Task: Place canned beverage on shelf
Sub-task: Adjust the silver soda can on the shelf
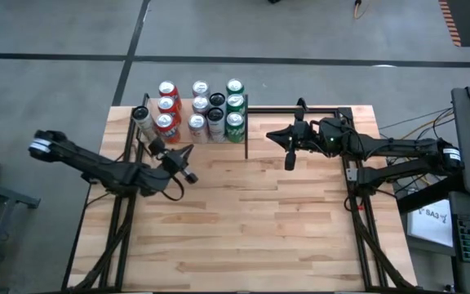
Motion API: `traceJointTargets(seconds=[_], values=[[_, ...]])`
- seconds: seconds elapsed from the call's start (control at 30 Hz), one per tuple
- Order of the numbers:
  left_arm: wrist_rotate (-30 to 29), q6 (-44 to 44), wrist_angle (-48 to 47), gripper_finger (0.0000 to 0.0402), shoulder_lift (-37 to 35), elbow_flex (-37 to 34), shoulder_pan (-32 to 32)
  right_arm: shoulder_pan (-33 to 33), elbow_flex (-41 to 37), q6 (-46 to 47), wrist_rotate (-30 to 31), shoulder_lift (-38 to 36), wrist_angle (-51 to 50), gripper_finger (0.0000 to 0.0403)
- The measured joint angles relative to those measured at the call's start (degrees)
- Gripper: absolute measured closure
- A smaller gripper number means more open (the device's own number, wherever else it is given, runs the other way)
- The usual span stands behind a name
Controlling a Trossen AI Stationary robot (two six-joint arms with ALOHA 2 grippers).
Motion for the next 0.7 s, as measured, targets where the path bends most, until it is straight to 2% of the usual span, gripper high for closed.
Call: traceJointTargets(seconds=[0.1, 0.7], values=[[-2.8, -0.1, 0.0, 0.0402, 2.8, 1.4, 0.7, 0.0, 0.0, 0.0, 0.0, 0.0, -0.2, 0.0394], [-3.7, -1.9, 0.0, 0.0402, 10.0, 4.4, 5.9, 0.5, 0.0, -0.4, -0.2, 0.0, -2.4, 0.0394]])
